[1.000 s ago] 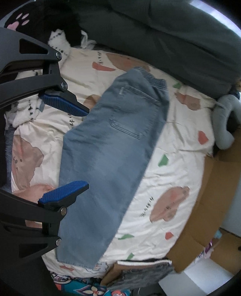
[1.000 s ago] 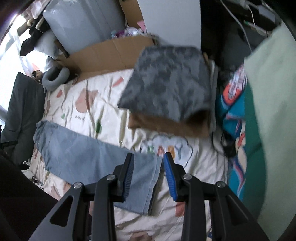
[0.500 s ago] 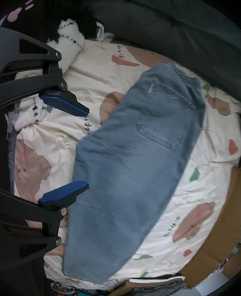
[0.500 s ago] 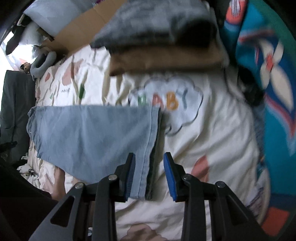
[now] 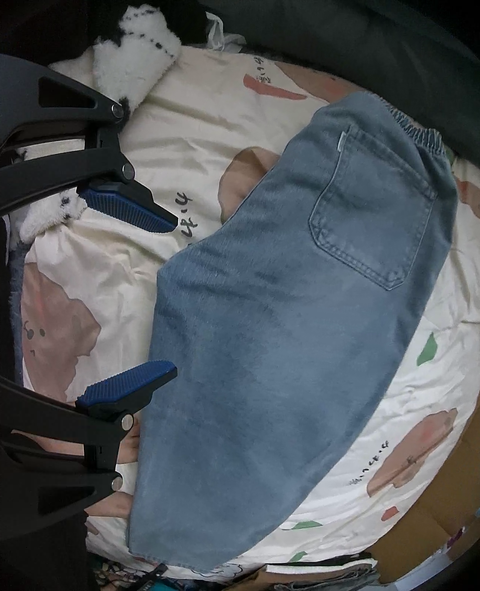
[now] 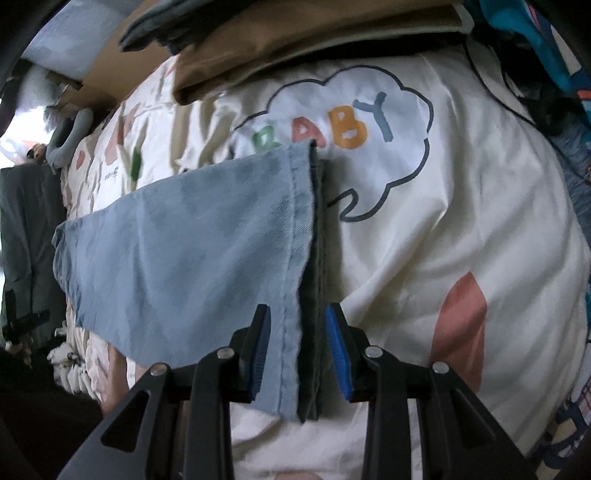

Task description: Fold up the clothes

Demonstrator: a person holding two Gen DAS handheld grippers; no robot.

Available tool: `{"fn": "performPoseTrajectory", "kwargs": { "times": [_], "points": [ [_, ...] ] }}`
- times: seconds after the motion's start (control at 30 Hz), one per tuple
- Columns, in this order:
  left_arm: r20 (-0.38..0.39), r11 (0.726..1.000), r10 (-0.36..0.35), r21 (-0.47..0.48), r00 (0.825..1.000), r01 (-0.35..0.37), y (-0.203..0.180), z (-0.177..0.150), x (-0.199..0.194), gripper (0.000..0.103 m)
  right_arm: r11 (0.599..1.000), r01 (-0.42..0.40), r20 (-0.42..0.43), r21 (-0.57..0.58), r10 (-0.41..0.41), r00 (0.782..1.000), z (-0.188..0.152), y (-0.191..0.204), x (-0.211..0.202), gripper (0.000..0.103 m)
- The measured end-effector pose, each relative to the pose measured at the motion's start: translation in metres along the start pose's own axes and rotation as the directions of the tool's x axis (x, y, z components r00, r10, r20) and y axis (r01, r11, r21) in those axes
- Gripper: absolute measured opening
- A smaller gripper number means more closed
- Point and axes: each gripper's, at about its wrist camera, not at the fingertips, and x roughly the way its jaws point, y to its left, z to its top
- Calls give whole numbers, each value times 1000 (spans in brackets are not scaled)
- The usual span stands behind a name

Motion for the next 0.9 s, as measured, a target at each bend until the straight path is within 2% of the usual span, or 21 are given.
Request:
{"fn": "performPoseTrajectory", "kwargs": {
  "times": [0.3,0.33,0.37,0.5,0.6,0.7,0.8,0.9],
  "points": [
    [-20,1000,11,18,1000,-11,-2,5,7,73,999,-33,-29,43,34,999,8,-8,16,30],
    [-21,1000,12,26,1000,-12,-2,5,7,73,999,-29,-37,37,30,999,7,-7,19,28],
    [-22,999,14,35,1000,-14,-4,5,7,73,999,-24,-51,26,25,998,4,-5,23,20],
    [-21,998,19,64,1000,-18,-7,6,6,73,1000,0,-58,8,1,998,-6,-2,25,12],
    [-22,997,18,73,1000,-17,-8,6,7,73,1000,4,-76,24,-2,997,-12,-6,26,10],
    [-22,996,19,86,1000,-17,-9,7,6,73,1000,0,-83,24,2,997,-12,-6,26,10],
    [-25,995,22,103,999,-19,-10,6,7,73,1000,-11,-52,17,12,999,-6,-3,19,12],
    [-27,995,21,100,999,-18,-10,7,7,73,999,-26,-37,20,26,999,3,-2,17,21]
  ]
}}
